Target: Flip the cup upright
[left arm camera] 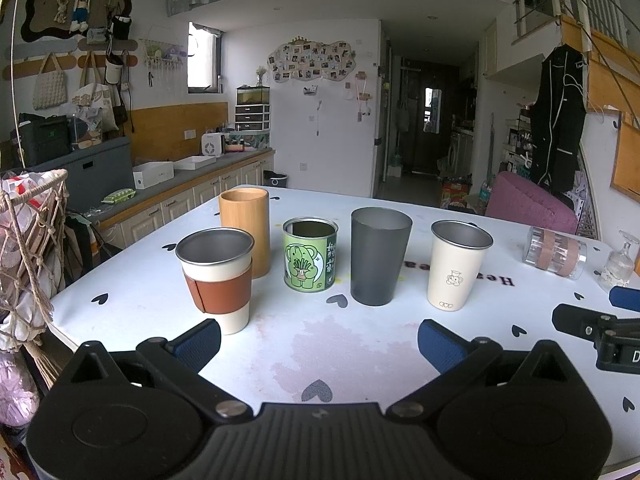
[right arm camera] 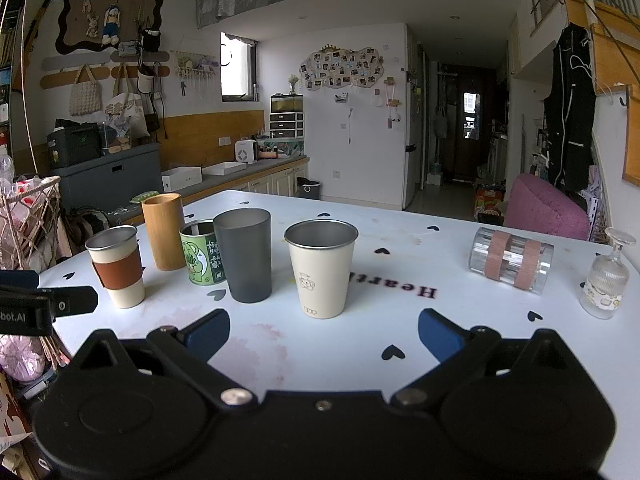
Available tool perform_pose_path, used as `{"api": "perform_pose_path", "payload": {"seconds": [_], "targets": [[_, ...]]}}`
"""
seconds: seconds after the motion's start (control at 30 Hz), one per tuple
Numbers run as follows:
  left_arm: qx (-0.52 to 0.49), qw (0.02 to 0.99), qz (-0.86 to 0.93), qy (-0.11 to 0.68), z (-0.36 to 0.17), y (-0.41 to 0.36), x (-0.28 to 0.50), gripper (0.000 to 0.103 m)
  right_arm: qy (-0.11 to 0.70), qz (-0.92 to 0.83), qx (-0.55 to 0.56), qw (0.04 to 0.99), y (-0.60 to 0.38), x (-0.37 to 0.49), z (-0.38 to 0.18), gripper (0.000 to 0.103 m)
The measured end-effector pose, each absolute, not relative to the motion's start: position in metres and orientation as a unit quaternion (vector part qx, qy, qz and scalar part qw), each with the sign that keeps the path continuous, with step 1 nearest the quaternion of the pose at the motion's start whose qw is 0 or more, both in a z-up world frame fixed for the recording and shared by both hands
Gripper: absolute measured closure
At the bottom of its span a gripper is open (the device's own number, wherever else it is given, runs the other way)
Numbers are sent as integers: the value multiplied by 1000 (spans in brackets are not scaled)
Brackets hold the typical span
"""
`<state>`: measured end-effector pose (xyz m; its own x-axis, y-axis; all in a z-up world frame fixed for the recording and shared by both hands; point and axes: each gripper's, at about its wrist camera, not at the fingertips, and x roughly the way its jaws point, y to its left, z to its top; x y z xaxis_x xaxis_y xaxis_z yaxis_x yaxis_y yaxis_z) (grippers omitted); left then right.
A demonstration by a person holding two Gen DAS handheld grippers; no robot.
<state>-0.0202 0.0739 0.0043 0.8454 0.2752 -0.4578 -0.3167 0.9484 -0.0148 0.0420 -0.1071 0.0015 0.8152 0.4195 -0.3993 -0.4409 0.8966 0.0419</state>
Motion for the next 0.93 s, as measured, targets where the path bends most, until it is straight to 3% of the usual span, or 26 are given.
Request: {"api": "perform_pose_path", "payload": {"seconds": [0.93], "targets": [[-43, 960, 152, 232, 4, 71, -19, 0, 203, 226, -27, 952, -107, 42, 2, 1]]}}
